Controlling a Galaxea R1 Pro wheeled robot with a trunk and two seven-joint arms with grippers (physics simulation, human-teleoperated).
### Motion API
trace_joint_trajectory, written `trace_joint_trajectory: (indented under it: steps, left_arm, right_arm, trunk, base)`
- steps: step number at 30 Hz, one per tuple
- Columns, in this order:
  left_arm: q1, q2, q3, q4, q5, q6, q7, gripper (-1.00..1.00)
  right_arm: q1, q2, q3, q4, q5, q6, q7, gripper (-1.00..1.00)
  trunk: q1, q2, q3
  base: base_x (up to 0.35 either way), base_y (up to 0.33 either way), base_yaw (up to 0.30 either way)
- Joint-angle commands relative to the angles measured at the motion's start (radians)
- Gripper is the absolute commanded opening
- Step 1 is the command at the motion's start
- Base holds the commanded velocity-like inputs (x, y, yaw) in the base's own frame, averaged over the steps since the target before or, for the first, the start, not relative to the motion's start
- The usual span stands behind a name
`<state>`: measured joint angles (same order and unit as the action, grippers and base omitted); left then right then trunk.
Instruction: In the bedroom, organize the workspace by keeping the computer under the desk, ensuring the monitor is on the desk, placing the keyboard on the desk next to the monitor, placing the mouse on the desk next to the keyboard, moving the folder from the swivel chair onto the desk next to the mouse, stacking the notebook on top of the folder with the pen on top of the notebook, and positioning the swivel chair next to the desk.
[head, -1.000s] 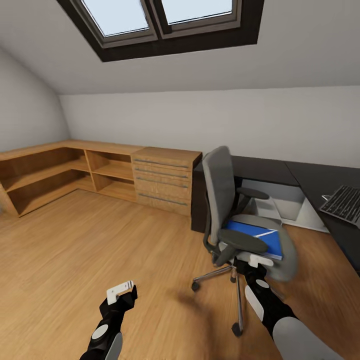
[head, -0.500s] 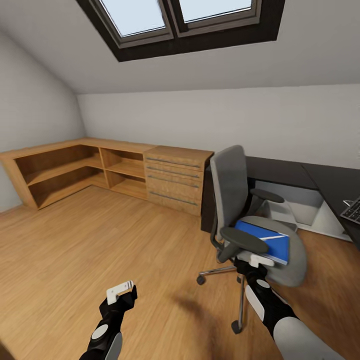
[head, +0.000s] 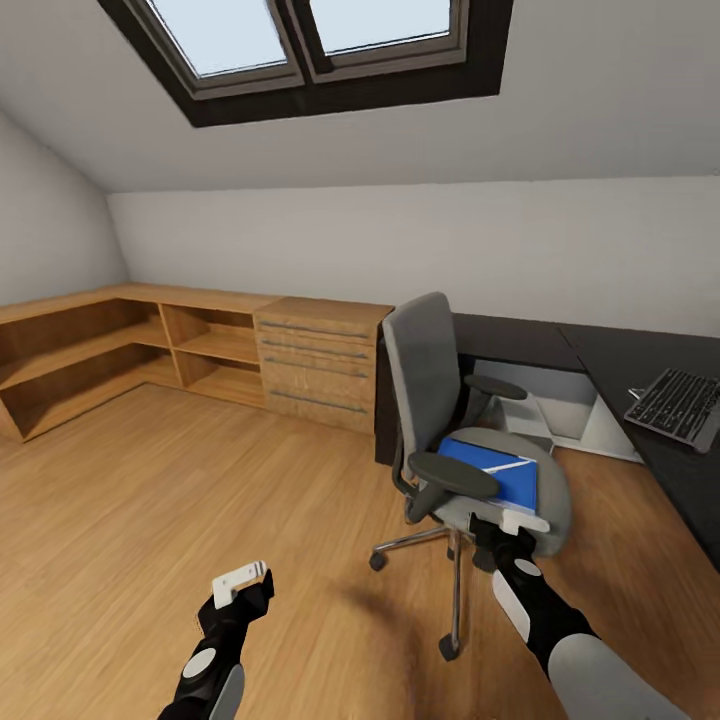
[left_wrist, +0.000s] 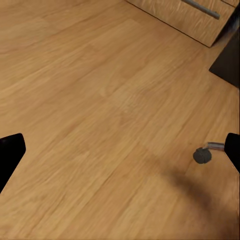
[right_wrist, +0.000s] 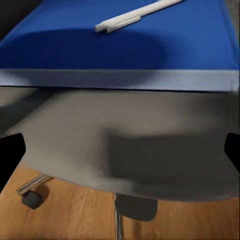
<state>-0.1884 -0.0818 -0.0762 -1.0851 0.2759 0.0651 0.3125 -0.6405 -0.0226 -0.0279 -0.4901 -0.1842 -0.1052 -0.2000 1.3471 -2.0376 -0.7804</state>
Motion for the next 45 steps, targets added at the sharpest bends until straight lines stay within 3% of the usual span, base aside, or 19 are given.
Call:
trace_joint_trajectory:
  steps: [1, 45]
  left_arm:
    - [0.000, 0.000, -0.002, -0.002, 0.006, 0.004, 0.007, 1.00]
    - [0.000, 0.002, 0.004, -0.008, 0.010, 0.005, 0.003, 1.00]
  right_arm:
    - [-0.001, 0.000, 0.002, 0.001, -0.011, -0.005, -0.001, 1.00]
    - [-0.001, -0.009, 0.000, 0.005, -0.021, -0.005, 0.013, 1.00]
  trunk:
    - [0.000, 0.000, 0.000]
    - [0.000, 0.000, 0.038]
  base:
    - [0.000, 0.000, -0.234]
    - [0.000, 0.000, -0.224]
